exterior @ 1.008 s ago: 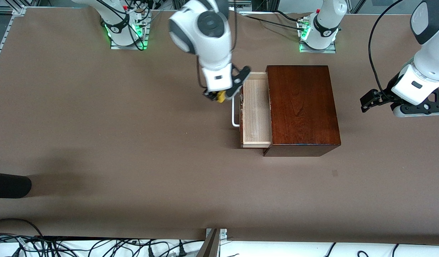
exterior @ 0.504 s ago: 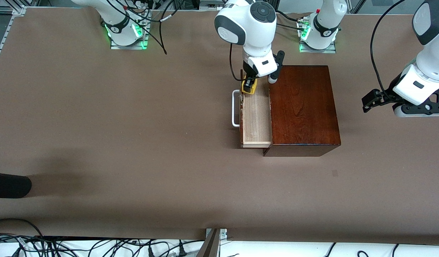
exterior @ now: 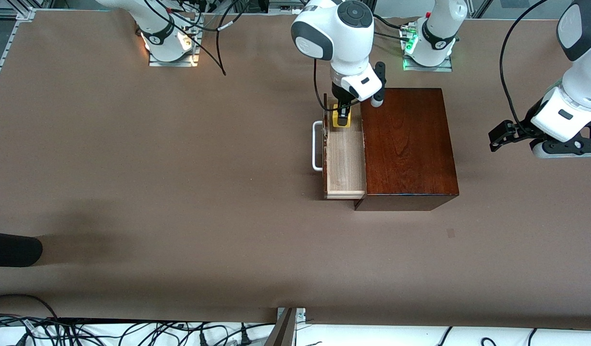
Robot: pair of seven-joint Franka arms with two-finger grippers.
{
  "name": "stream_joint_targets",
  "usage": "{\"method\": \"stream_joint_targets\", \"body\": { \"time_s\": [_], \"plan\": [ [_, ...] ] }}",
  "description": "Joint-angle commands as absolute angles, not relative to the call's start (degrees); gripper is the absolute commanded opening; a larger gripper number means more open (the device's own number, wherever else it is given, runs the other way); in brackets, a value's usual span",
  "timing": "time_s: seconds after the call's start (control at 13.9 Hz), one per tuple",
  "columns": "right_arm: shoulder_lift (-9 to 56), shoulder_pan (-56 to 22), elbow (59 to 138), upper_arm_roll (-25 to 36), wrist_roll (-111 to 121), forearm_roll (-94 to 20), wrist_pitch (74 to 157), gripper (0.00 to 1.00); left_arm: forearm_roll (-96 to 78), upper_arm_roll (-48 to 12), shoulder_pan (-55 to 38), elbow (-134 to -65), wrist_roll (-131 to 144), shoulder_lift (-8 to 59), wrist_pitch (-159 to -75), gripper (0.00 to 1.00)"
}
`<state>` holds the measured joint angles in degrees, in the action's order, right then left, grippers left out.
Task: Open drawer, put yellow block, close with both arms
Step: 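Lift the yellow cube with the right gripper and carry it over the drawer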
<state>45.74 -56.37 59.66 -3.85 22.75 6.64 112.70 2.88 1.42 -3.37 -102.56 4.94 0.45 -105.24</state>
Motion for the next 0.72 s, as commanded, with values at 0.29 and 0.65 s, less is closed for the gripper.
{"method": "stream_joint_targets", "body": {
  "time_s": [0.29, 0.65],
  "plan": [
    [49.9, -57.0, 57.7, -3.3, 25.0, 10.2, 115.1, 0.00, 2.2, 1.0, -2.6, -102.4, 3.3, 0.4, -105.0, 1.00],
    [50.5, -56.8, 58.2, -3.3, 28.5, 10.3, 114.3, 0.00, 2.2, 1.0, -2.6, -102.4, 3.2, 0.4, -105.0, 1.00]
  ]
}}
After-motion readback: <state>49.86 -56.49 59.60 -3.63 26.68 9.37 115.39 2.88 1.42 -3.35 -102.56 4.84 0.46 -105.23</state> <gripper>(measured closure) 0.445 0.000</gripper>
